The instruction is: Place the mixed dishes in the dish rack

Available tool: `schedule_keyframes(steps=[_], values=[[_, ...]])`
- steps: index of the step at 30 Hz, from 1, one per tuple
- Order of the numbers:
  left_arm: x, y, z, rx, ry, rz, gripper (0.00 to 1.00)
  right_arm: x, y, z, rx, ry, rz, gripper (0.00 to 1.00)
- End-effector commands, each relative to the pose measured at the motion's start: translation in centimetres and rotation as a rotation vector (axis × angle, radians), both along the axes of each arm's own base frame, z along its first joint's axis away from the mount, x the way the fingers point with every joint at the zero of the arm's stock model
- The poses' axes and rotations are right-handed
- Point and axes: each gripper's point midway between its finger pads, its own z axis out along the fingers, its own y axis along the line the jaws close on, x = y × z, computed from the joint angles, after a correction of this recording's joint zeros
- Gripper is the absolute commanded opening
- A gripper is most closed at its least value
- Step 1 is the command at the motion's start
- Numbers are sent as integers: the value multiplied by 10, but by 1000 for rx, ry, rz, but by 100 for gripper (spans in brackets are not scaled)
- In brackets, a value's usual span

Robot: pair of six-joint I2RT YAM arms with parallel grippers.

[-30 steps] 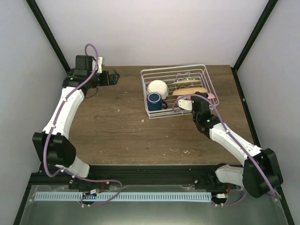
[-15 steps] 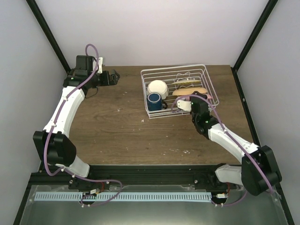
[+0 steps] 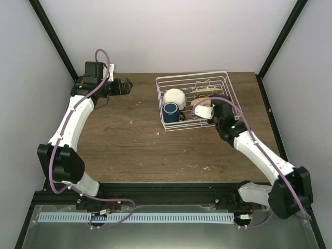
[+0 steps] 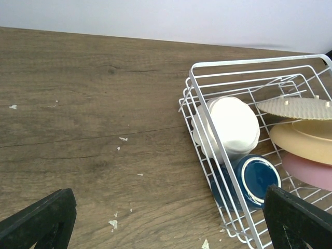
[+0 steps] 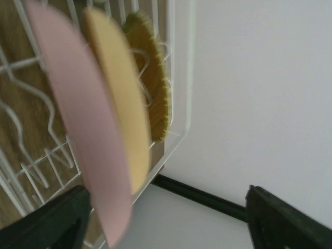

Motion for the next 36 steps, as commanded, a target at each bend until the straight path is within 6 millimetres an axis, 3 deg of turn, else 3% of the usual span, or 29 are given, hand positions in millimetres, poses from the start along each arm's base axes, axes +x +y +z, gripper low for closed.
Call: schedule_keyframes(steps=[1, 6, 10, 16, 19, 24, 28, 30, 33, 36], values=[[5, -1, -5, -11, -4, -6, 100, -32, 25, 58, 249, 83, 86, 92], [8, -5, -8, -45, 7, -16, 100, -43, 35, 53, 342, 184, 70, 100], [10, -10, -10, -65, 17, -29, 100, -35, 44, 75, 448, 110, 88, 100], [13, -10, -31, -67, 61, -21, 100, 0, 57, 117, 689, -1, 22, 100], [13, -10, -36, -66, 69, -13, 100, 36, 55, 120, 853, 2, -129, 100], [18, -4, -26, -53, 36, 16, 100, 99, 5, 114, 1159, 109, -461, 100], [25, -6, -23, -63, 28, 14, 100, 134, -54, 87, 1264, 120, -698, 100], [31, -7, -28, -71, 38, 17, 100, 143, -86, 68, 1310, 137, -824, 100], [46, -1, -59, -20, 99, 53, 100, 147, -127, 45, 1370, 146, -976, 100], [61, 6, -85, 31, 147, 87, 100, 144, -156, 26, 1361, 141, -1079, 100]])
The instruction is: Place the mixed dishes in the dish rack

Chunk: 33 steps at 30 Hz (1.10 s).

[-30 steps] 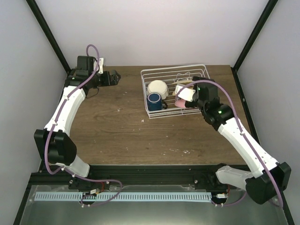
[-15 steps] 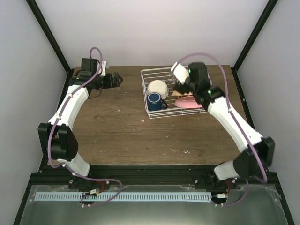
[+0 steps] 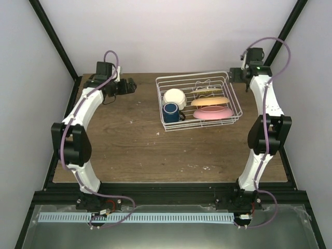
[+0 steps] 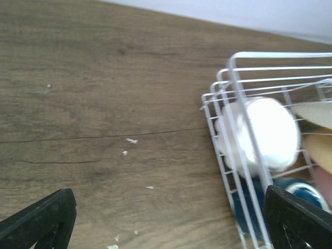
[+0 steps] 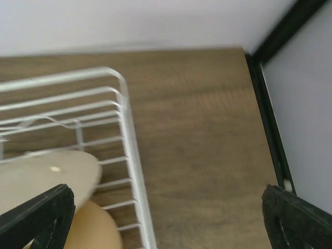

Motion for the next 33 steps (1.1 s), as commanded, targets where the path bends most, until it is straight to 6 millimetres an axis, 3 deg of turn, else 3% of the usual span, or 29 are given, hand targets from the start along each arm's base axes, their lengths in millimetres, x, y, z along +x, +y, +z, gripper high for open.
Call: schedule_keyframes(steps=[1, 5, 9, 21, 33], values=[[25, 12, -39, 71, 64, 56, 100, -17, -34, -20, 109, 103, -152, 100], [47, 5, -57, 66, 83, 55, 100, -31, -63, -32, 105, 149, -235, 100], [68, -11, -71, 49, 96, 26, 100, -45, -78, -44, 64, 201, -288, 100], [97, -57, -116, 8, 120, -41, 100, -89, -78, -102, 57, 386, -324, 100], [97, -103, -136, -86, 130, -124, 100, -126, -74, -129, 58, 498, -325, 100]])
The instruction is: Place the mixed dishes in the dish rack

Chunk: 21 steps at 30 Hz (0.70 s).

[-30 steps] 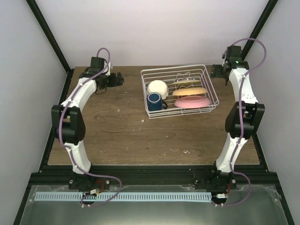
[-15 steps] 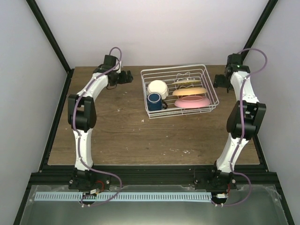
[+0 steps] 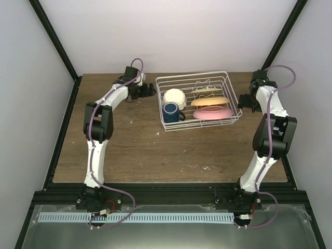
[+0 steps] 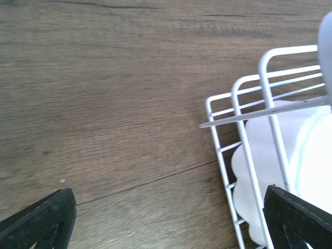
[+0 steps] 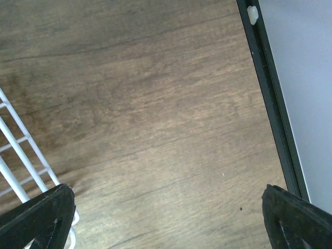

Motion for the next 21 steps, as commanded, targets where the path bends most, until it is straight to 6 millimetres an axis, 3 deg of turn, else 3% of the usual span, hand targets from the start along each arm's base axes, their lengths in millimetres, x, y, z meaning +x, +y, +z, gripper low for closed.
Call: schedule_keyframes(steps=[1, 11, 21], values=[[9, -28, 9, -63, -43, -42, 100, -19, 10, 0, 40, 30, 8, 100], [22, -36, 18, -94, -65, -40, 100, -39, 33, -11, 106, 65, 55, 100], [32, -38, 19, -104, -78, -25, 100, -35, 78, -18, 196, 72, 162, 100]])
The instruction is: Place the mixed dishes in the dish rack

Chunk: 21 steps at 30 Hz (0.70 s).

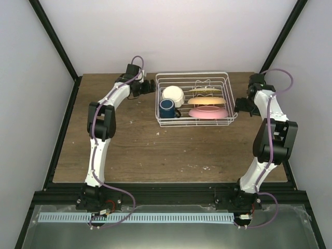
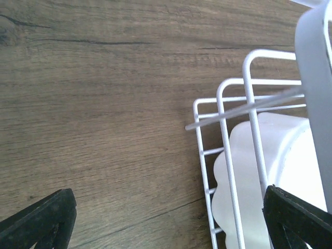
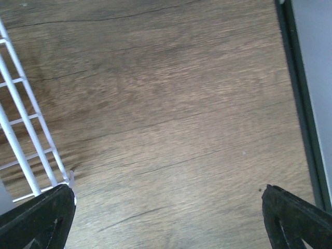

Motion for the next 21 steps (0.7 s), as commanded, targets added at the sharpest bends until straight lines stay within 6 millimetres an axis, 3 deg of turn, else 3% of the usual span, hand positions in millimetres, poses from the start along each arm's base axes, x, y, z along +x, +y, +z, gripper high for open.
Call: schedule_keyframes(steps=[1, 6, 13, 15, 21], values=[[9, -23, 17, -52, -57, -41, 100, -10, 62, -15, 164, 66, 140, 100], [11, -23, 19, -46, -58, -40, 100, -11, 69, -14, 163, 74, 163, 100], [-8, -4, 19, 23, -44, -18, 100, -16, 45, -8, 58, 97, 126, 100], [-21, 9, 11, 51, -16, 5, 100, -17, 32, -3, 24, 91, 96, 100], [-42, 78, 31, 115, -2, 133, 100, -14, -12, 22, -86, 55, 5, 100]])
